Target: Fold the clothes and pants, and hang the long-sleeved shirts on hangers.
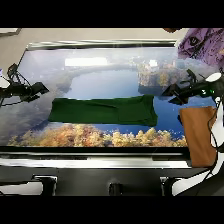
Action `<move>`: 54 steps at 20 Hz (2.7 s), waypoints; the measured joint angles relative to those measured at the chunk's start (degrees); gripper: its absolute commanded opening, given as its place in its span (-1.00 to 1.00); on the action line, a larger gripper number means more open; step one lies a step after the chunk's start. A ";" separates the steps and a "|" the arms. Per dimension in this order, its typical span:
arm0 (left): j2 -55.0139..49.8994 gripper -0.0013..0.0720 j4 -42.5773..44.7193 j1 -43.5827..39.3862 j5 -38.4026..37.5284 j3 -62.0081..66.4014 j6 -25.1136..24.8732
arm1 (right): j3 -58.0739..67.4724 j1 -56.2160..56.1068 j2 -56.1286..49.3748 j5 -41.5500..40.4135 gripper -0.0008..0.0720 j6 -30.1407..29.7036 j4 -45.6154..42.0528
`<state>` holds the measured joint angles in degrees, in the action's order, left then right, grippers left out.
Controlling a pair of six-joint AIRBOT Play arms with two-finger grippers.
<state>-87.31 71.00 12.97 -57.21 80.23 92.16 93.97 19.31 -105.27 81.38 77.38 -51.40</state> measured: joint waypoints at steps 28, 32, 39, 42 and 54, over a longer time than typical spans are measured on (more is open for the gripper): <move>-1.90 -0.92 -13.07 -6.51 0.22 0.17 1.05 | 0.24 -12.09 -1.31 3.02 -0.92 0.96 0.07; -7.13 -0.92 -22.34 -18.25 3.15 0.17 2.21 | 0.37 -12.15 6.45 3.74 -0.92 6.64 -6.27; -19.52 -0.92 -40.57 -41.22 15.34 5.55 4.39 | 2.38 -12.15 15.87 7.19 -0.91 12.41 -16.61; -25.73 -0.92 -44.00 -47.78 18.25 12.07 7.50 | 4.87 -12.15 17.70 8.85 -0.91 13.64 -19.67; -41.18 -0.92 -46.53 -57.77 26.73 30.60 22.10 | 10.97 -12.15 19.34 15.47 -0.91 16.37 -27.04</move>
<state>-128.49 24.47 -44.80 -30.48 110.83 114.26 104.95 7.16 -85.93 96.86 93.76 -78.43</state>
